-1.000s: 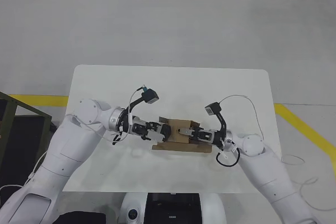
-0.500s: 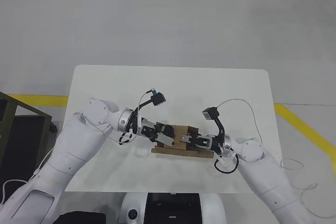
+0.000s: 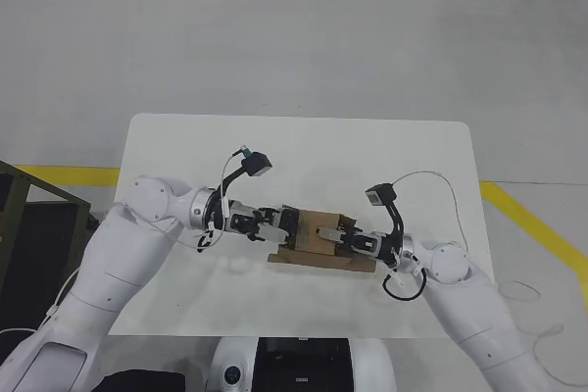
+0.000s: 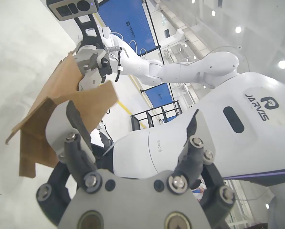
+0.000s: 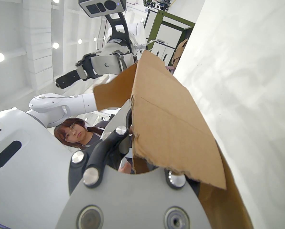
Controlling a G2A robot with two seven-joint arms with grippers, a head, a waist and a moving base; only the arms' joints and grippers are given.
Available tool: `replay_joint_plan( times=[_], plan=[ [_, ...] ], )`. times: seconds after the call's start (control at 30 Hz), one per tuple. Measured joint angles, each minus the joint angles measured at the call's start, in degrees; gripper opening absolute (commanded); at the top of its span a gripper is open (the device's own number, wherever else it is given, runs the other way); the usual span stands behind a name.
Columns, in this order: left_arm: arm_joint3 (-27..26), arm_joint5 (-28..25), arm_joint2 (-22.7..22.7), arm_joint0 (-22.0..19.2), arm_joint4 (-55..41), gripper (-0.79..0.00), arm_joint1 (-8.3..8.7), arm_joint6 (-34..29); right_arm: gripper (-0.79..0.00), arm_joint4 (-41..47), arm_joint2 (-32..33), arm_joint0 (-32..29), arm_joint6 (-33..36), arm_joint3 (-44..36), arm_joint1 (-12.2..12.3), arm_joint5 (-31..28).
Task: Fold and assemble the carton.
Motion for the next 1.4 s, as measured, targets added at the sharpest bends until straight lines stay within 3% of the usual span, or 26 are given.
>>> replay_joint_plan(
  times=[0.73,1.23,1.4],
  plan=[
    [2.8,-0.1,-1.1,0.1,2.6,0.0,0.39,2.7,-0.785,0.7,-3.4,-0.2,4.1,-3.3,0.0,2.1],
    [1.5,0.2,0.8,-0.4,2.1,0.0,0.14,1.3,-0.785,-0.1,-6.5,1.6,2.7,-2.0,-0.7,2.0],
    [2.5,-1.6,-0.4,-0.1,1.8,0.0,0.24,2.9,-0.785,0.2,-5.6,1.4,2.3,-2.0,-0.5,1.5]
  ],
)
